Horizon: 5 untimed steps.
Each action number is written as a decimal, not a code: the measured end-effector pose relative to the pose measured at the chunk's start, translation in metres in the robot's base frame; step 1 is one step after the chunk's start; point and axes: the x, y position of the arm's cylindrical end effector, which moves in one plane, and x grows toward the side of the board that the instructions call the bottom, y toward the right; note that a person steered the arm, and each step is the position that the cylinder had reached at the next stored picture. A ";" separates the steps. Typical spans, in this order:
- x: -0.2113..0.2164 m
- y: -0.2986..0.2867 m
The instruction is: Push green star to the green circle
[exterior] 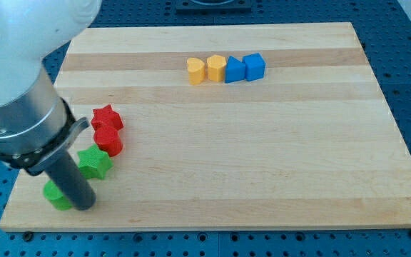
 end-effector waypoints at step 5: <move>-0.056 0.086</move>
